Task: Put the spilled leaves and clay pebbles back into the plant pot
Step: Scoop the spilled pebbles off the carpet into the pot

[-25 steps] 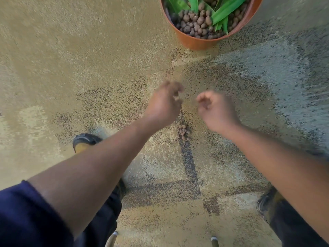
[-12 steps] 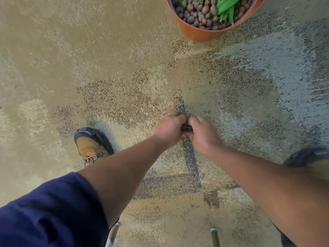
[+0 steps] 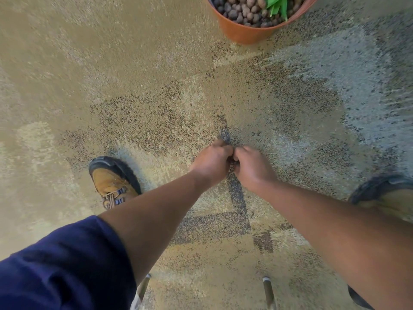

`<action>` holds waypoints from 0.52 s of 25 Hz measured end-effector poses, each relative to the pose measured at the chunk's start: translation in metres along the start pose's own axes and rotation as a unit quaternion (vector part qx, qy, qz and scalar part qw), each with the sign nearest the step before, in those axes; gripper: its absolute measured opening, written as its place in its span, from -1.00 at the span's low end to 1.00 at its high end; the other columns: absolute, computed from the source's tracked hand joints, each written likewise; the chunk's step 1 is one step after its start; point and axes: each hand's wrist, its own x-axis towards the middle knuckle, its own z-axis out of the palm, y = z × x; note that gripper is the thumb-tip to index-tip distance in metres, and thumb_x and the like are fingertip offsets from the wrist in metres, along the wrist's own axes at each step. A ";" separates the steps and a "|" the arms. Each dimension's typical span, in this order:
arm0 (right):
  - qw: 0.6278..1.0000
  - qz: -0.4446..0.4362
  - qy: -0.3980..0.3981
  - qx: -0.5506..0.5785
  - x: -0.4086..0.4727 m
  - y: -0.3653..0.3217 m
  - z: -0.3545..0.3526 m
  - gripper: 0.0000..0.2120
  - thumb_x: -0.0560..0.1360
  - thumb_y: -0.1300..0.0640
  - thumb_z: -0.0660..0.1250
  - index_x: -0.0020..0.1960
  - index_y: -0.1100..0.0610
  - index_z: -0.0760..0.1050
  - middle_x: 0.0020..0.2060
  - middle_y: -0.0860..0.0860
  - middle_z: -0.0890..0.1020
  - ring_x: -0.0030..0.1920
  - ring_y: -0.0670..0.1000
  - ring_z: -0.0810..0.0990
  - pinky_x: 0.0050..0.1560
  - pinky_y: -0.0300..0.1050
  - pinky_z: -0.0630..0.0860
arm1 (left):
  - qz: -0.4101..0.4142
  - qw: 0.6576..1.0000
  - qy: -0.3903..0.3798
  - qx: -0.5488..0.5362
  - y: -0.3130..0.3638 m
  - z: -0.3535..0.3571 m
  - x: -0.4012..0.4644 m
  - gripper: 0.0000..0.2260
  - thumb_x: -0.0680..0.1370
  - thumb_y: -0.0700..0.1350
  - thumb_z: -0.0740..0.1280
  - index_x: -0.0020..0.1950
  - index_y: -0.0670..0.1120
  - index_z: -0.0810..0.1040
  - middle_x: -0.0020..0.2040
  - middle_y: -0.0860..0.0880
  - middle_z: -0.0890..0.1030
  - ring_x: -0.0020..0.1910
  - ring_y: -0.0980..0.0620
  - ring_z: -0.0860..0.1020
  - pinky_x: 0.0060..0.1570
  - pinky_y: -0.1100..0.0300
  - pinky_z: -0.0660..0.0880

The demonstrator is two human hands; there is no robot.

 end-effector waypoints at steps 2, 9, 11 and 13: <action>0.999 0.025 -0.002 0.030 0.002 -0.001 0.001 -0.93 0.57 0.23 0.38 0.00 0.11 0.50 -0.03 0.04 0.59 -0.04 0.11 0.62 -0.01 0.06 0.64 | -0.013 0.999 0.013 -0.037 0.001 -0.004 0.000 -0.84 0.58 -0.28 0.34 -0.11 -0.03 0.59 -0.08 0.04 0.52 -0.13 0.05 0.55 -0.14 0.26 0.55; 0.999 0.008 0.017 0.037 0.001 0.000 0.000 -0.93 0.59 0.20 0.38 0.06 0.13 0.52 -0.01 -0.01 0.54 -0.05 0.02 0.56 0.02 -0.09 0.63 | -0.084 0.988 0.060 -0.115 -0.004 -0.015 0.000 -0.85 0.55 -0.28 0.38 -0.13 -0.03 0.60 -0.09 0.05 0.54 -0.06 0.14 0.56 -0.17 0.44 0.51; 0.999 -0.028 0.011 -0.017 -0.002 0.000 0.001 -0.91 0.61 0.17 0.36 0.10 0.16 0.56 0.03 0.04 0.54 -0.07 0.03 0.57 0.00 -0.06 0.65 | -0.096 0.986 0.084 -0.108 -0.008 -0.023 0.002 -0.82 0.54 -0.30 0.36 -0.12 -0.01 0.59 -0.07 0.06 0.53 -0.05 0.20 0.54 -0.11 0.56 0.45; 0.998 -0.044 0.004 -0.038 -0.001 0.000 0.001 -0.92 0.62 0.19 0.34 0.08 0.17 0.58 0.01 0.06 0.54 -0.10 0.02 0.58 -0.06 -0.06 0.67 | -0.103 0.984 0.098 -0.102 -0.013 -0.033 0.004 -0.81 0.53 -0.31 0.34 -0.11 -0.01 0.58 -0.05 0.06 0.53 -0.05 0.23 0.53 -0.11 0.61 0.42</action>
